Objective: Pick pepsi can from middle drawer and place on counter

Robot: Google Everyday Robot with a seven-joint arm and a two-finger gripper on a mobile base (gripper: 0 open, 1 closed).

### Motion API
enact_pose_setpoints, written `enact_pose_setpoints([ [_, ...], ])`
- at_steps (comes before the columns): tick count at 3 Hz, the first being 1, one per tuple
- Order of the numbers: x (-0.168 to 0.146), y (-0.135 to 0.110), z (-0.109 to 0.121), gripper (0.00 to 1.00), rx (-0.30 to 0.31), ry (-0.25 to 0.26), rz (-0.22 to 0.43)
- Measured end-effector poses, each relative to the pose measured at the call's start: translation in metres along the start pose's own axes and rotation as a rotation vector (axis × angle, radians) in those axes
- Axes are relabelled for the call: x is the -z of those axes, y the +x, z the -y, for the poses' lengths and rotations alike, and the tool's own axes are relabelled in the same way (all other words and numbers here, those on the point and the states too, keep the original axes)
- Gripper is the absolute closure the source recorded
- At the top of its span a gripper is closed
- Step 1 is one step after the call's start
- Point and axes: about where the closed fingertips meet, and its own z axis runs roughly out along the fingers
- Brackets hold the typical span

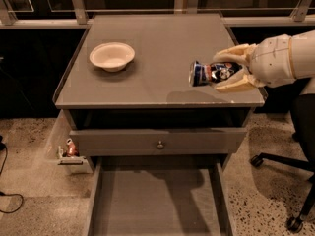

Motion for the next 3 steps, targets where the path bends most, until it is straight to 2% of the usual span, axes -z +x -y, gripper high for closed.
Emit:
enact_pose_setpoints([
  [1,-0.019,0.006,0.035,1.00,0.005,0.053,0.019],
  [2,-0.043,0.003,0.073,1.00,-0.032,0.073,0.065],
  [3,-0.066,-0.002,0.098,1.00,-0.099,0.041,0.112],
])
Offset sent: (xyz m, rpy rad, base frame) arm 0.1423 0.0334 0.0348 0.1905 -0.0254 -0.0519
